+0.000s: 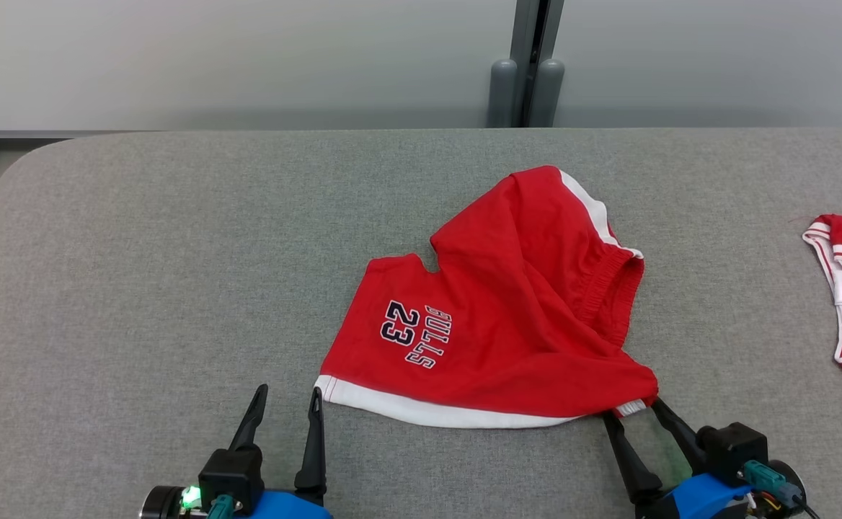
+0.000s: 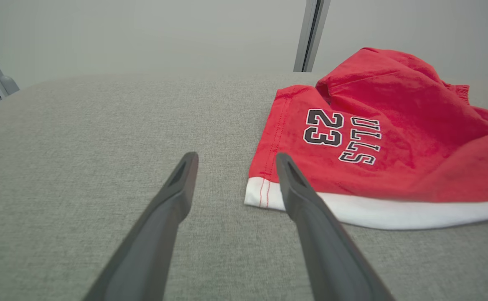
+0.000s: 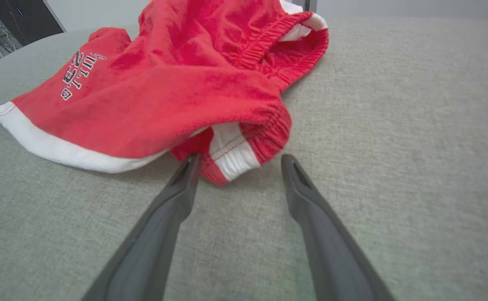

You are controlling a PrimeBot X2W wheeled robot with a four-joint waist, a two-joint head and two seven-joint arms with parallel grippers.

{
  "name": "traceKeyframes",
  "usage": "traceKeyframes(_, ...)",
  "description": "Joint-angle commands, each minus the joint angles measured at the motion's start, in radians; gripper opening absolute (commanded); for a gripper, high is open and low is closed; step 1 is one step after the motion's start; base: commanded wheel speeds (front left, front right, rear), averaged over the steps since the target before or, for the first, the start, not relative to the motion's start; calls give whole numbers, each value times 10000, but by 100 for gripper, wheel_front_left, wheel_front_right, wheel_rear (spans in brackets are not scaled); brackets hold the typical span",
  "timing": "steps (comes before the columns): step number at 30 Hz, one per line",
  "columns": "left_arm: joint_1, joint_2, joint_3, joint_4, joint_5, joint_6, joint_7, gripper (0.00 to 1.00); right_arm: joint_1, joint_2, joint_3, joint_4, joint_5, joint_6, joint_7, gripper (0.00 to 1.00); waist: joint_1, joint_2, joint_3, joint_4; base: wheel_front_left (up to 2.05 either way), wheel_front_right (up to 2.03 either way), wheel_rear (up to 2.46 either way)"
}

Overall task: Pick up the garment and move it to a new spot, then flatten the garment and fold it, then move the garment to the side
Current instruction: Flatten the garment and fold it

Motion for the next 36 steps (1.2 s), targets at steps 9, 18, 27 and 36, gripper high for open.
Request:
traceKeyframes(9,-116,4,-76,31,87,-44,3,100,59,-267,429,-364,429,0,-29,100,0,0,-21,39,0,0,0)
traceKeyframes(18,-85,4,-73,89,69,-82,3,100,117,-368,535,-571,669,0,-29,20,0,0,16,6,0,0,0)
traceKeyframes(27,-144,4,-121,142,-197,-105,2,100,210,-569,551,-519,709,0,-29,0,0,0,27,-109,0,0,0)
traceKeyframes(36,-497,5,-224,937,-969,-462,2,100,-27,-843,605,-794,573,0,-29,0,0,0,246,-368,0,0,0)
